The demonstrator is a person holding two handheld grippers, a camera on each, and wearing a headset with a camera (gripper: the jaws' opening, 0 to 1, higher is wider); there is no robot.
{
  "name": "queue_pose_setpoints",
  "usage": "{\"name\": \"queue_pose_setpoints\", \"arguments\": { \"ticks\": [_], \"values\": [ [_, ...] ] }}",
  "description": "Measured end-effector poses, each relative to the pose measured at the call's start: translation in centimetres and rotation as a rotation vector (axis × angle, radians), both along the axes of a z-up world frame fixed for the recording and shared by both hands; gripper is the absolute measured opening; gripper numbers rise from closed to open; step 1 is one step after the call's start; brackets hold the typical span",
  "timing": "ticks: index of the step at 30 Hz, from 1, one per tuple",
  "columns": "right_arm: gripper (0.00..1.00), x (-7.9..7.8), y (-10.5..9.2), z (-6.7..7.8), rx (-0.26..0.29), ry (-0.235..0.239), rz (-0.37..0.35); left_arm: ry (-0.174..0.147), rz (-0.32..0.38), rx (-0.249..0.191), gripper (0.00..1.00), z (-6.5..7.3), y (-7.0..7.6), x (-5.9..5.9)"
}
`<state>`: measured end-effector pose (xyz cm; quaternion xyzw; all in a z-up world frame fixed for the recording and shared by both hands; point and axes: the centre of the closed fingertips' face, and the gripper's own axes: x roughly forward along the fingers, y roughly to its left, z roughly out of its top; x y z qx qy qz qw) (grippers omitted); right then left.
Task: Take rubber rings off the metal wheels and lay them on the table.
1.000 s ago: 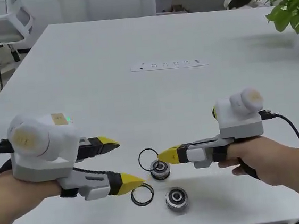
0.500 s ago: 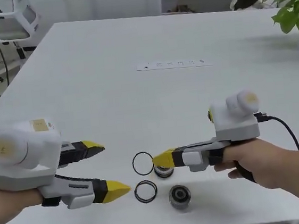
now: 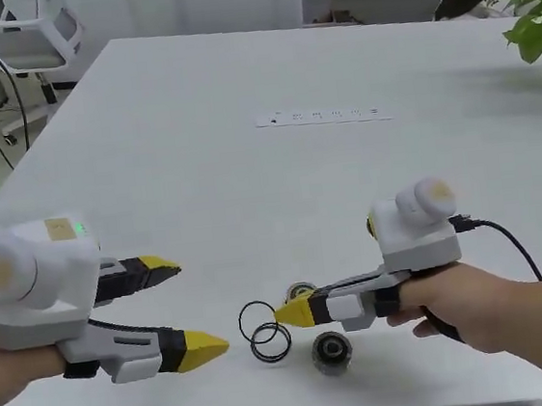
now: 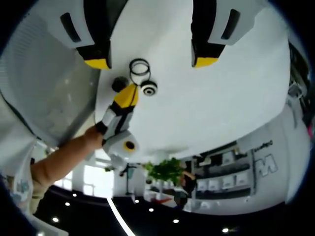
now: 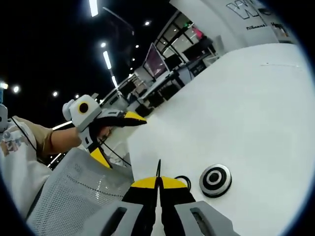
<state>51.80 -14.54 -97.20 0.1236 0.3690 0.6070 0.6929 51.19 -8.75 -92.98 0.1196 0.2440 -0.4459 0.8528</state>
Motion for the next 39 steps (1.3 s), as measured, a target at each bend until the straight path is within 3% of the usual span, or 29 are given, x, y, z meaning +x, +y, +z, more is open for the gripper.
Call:
{"name": "queue_pose_setpoints", "arguments": {
  "ticks": [19, 32, 39],
  "values": [
    [0.0, 0.1, -0.7, -2.9, -0.099, 0.023, 0.002, 0.005, 0.023, 0.005, 0.66, -0.1, 0.3, -0.3],
    [0.0, 0.5, -1.2, -3.6, -0.128, 0.012, -0.016, 0.017, 0.015, 0.018, 0.66, -0.6, 0.2, 0.0],
    [0.08, 0.6, -1.5, -3.6, -0.136, 0.004, -0.018, 0.022, 0.002, 0.021, 0.66, -0.8, -0.1, 0.4]
  ]
}}
